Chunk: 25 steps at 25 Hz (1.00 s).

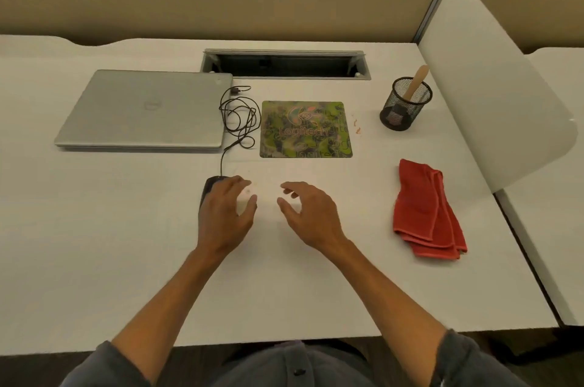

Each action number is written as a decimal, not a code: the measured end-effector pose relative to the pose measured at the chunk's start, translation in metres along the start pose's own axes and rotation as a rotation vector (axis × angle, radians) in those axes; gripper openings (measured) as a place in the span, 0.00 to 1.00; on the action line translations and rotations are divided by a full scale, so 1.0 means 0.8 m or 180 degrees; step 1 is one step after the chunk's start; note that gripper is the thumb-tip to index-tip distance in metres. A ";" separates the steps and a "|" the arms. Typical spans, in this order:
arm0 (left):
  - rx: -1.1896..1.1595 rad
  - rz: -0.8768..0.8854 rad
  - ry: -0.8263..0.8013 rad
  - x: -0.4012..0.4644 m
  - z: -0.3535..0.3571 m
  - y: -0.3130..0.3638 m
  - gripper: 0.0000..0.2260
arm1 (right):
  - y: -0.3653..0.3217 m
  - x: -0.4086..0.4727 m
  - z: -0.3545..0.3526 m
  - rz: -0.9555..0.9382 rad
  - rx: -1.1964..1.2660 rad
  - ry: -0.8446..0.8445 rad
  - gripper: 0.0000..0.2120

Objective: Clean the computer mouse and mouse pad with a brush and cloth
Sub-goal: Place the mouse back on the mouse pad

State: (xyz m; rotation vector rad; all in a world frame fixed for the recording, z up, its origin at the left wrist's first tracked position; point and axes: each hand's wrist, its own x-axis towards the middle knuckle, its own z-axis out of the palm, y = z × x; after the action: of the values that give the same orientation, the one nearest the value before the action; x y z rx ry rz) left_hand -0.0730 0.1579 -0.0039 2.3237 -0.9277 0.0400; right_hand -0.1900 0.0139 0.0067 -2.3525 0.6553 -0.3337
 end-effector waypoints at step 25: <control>-0.1366 -0.0926 -0.0203 0.076 0.016 0.005 0.16 | -0.039 0.084 0.026 0.0458 0.0800 0.0113 0.26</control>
State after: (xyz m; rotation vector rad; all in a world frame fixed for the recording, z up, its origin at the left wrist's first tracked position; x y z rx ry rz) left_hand -0.0326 0.1114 0.0026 2.0383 -0.5517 -0.3241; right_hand -0.1137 0.0089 0.0160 -2.0533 0.7494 -0.3713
